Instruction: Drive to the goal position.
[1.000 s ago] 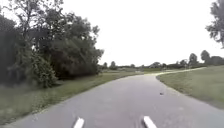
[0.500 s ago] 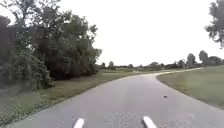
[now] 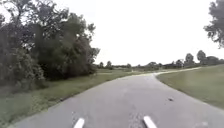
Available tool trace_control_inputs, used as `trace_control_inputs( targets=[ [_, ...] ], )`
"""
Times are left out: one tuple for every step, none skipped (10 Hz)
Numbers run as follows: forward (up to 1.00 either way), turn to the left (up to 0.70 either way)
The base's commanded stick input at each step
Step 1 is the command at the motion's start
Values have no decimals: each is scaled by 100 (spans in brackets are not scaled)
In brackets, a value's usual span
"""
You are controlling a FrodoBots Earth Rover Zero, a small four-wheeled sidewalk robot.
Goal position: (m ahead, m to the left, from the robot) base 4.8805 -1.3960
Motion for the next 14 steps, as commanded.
trace_control_inputs(
  targets=[
    [50, -12],
    [50, 0],
    [50, 0],
    [50, 0],
    [50, 0],
    [50, 0],
    [50, 0],
    [50, 0],
    [50, 0],
    [50, 0],
    [50, 0],
    [50, 0],
    [50, 0],
    [50, 0]
  ],
)
